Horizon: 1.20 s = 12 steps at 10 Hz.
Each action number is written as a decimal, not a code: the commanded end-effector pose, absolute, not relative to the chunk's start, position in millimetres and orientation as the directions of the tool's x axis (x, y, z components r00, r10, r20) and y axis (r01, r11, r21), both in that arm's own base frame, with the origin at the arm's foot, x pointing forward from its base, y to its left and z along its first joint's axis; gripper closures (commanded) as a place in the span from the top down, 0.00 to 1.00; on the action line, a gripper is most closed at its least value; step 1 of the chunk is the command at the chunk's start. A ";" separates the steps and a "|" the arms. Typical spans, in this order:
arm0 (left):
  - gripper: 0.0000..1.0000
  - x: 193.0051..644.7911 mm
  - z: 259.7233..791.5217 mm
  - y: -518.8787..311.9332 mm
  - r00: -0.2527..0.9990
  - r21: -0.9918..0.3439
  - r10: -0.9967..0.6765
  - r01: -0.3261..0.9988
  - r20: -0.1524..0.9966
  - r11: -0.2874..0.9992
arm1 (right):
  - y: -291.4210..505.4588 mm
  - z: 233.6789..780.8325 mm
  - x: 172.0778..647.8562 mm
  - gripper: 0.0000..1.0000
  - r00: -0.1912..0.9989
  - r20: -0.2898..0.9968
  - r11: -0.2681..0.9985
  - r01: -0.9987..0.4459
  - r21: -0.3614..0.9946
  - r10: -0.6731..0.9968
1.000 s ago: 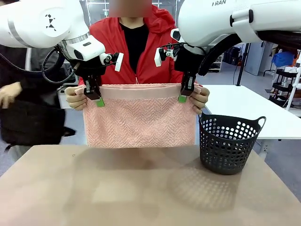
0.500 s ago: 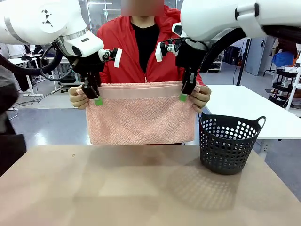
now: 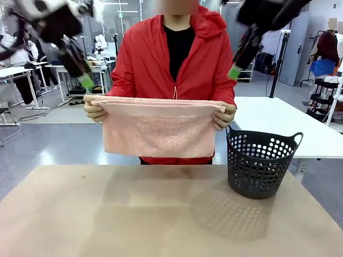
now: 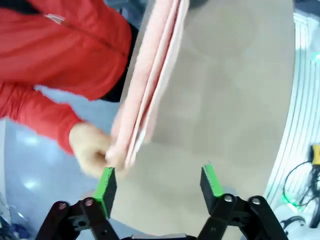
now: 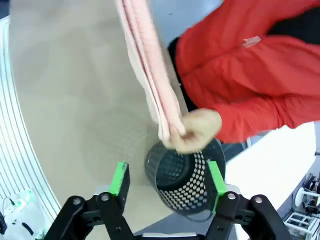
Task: Fold the towel.
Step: Release the end of the 100 cm Hotel Towel you were holding.
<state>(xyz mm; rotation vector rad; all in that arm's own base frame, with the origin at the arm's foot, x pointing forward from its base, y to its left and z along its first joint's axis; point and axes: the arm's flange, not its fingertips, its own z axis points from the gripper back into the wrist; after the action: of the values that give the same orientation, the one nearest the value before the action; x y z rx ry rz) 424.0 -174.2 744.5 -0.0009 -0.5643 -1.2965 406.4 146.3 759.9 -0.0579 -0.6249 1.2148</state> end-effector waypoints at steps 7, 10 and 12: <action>1.00 351.4 742.5 4.2 0.633 0.189 -0.519 0.514 0.574 0.837 | -18.0 765.5 337.6 1.00 0.629 0.648 0.871 -0.478 -0.113 0.429; 1.00 351.8 753.3 15.1 0.620 0.174 -0.541 0.552 0.568 0.815 | -29.7 776.4 339.5 1.00 0.617 0.629 0.845 -0.520 -0.125 0.473; 1.00 351.8 753.3 15.1 0.620 0.174 -0.541 0.552 0.568 0.815 | -29.7 776.4 339.5 1.00 0.617 0.629 0.845 -0.520 -0.125 0.473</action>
<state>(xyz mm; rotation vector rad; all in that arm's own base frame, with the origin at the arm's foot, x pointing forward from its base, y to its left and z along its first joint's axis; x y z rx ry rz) 351.6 12.6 749.3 -0.0251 -0.6613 -0.6191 338.3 -27.6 776.0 0.0774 -0.7102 0.5594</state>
